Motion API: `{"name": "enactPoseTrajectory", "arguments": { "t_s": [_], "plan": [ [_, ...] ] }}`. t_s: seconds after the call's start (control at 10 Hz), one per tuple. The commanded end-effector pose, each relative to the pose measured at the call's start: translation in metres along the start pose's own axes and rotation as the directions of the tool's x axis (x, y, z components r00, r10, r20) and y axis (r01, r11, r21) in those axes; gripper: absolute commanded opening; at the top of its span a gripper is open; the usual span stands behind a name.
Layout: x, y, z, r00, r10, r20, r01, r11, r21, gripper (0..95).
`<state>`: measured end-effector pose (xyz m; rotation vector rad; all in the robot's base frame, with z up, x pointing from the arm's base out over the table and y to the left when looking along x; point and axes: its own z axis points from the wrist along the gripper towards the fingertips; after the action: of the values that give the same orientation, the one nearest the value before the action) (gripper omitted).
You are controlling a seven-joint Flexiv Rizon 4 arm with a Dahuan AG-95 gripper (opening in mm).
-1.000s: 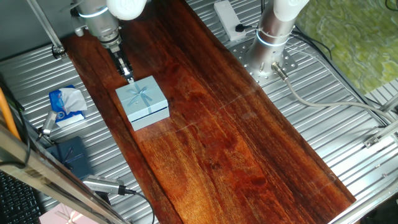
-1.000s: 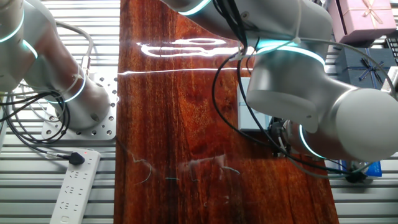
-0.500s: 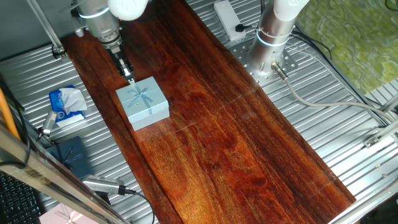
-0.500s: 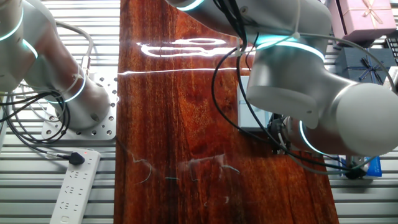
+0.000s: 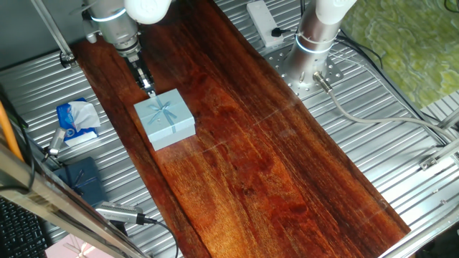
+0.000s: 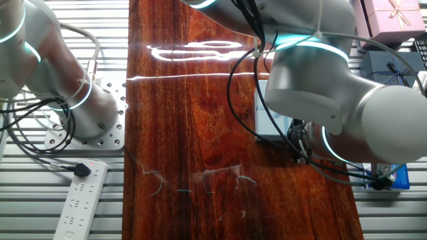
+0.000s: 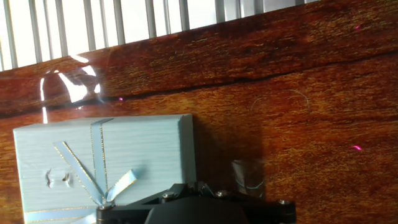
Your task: Slide the outer casing onto the gift box
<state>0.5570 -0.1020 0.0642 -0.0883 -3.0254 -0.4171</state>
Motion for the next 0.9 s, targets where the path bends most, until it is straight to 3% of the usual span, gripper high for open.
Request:
{"name": "enactPoseTrajectory", "arguments": {
  "t_s": [0.1, 0.5, 0.9],
  "plan": [
    [0.001, 0.001, 0.001, 1.0, 0.001, 0.001, -0.001, 1.0, 0.004, 0.0],
    [0.001, 0.002, -0.003, 1.0, -0.027, -0.001, 0.027, 0.999, 0.019, 0.0],
    [0.007, 0.012, -0.031, 1.0, -0.019, -0.022, 0.02, 0.999, 0.026, 0.0]
  ]
}}
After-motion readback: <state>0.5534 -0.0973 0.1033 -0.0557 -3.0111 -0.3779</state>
